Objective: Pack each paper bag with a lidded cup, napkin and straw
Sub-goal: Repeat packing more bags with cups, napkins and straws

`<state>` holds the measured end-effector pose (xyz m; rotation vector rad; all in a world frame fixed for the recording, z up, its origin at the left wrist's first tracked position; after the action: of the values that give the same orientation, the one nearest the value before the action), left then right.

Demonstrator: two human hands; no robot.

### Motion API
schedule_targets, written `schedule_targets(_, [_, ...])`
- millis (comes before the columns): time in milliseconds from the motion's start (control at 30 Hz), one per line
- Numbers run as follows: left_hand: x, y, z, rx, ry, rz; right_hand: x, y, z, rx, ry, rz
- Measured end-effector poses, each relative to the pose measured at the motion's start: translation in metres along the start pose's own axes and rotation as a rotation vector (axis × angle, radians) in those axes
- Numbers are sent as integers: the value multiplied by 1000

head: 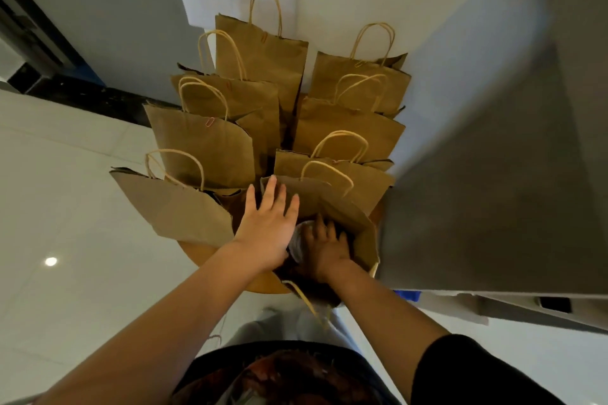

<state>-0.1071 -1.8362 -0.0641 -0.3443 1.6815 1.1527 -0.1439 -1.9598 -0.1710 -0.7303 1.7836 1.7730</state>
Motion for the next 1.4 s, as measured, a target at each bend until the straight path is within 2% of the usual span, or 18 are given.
schedule_targets(67, [-13, 2, -3, 31, 33, -18, -19, 17, -2, 5, -83, -60])
schedule_targets(233, [-60, 21, -25, 108, 140, -115, -62, 81, -19, -51, -304, -330])
schedule_targets(433, [-112, 58, -104, 271, 122, -309, -75, 186, -61, 18, -435, -604])
schedule_targets(633, [-129, 83, -208, 450, 132, -449, -43, 287, -127, 248, -461, -670])
schedule_targets(1000, [-160, 88, -398, 564, 328, -402, 21, 425, -274, 554, -558, -825])
schedule_targets(1167, [-187, 70, -468, 615, 302, -407, 26, 450, -335, 598, -616, -920])
schedule_targets(1400, [-230, 1, -548, 643, 276, -483, 11, 444, -439, 591, -655, -957])
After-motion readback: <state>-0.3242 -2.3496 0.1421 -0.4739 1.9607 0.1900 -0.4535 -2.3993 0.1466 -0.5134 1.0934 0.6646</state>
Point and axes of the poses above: each hand's wrist, its own y-axis away from the middle knuckle, its own x-axis out of the palm, z = x × y, the point moved 1 cm from there along -y, towards the middle knuckle, and after that the axes turned 2 degrees about y, right-handed, at the moved point
